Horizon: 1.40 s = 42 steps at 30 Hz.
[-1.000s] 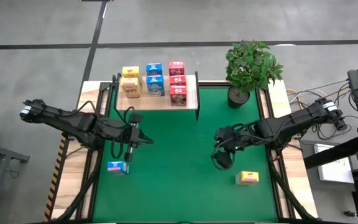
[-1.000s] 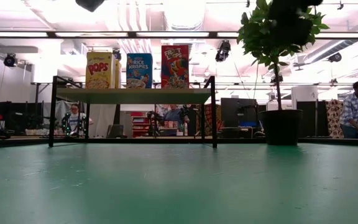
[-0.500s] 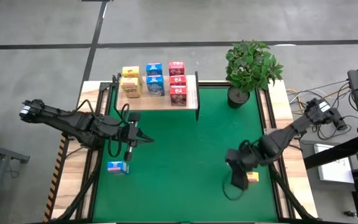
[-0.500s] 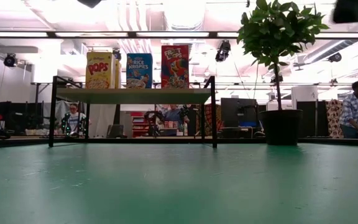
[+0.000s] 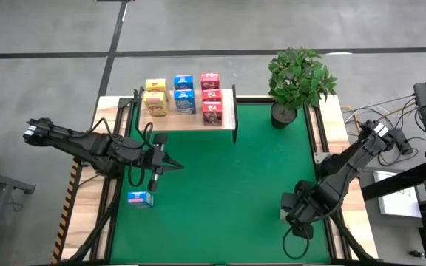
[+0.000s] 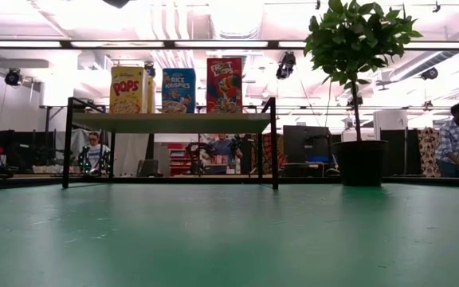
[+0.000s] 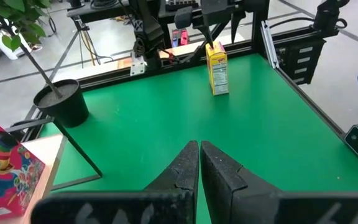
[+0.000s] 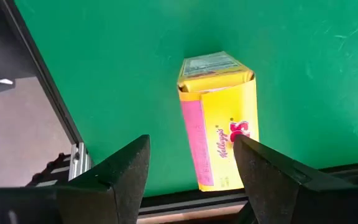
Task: Stack cereal on shelf
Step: Put the yellow cereal on the shelf
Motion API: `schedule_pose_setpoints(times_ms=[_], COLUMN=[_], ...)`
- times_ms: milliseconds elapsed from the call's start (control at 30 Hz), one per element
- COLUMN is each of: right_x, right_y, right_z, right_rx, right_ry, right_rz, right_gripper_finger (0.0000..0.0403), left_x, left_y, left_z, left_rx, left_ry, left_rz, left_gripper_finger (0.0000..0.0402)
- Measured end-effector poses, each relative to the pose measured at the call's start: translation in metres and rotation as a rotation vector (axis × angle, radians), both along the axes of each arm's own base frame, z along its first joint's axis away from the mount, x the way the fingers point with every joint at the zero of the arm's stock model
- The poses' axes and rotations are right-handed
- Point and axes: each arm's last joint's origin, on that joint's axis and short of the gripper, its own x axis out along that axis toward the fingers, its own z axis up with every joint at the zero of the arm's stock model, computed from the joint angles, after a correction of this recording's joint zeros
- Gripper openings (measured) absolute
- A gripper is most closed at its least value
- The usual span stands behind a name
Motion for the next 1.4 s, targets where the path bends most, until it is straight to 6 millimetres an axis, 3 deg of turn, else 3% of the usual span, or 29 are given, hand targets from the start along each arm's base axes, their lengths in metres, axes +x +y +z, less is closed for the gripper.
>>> schedule_pose_setpoints(times_ms=[733,1400], right_x=[-0.001,0.014], right_y=[-0.004,0.013], right_z=[-0.002,-0.035], right_rx=[-0.094,-0.156], right_ry=[-0.005,0.083], right_rz=[0.008,0.082], right_gripper_finger=[0.0221,0.0215], left_x=[0.0,0.0], left_y=[0.0,0.0], left_z=[0.0,0.0], left_rx=[0.045,0.056], left_ry=[-0.003,-0.004], left_rz=[-0.017,-0.021], left_gripper_finger=[0.0,0.0])
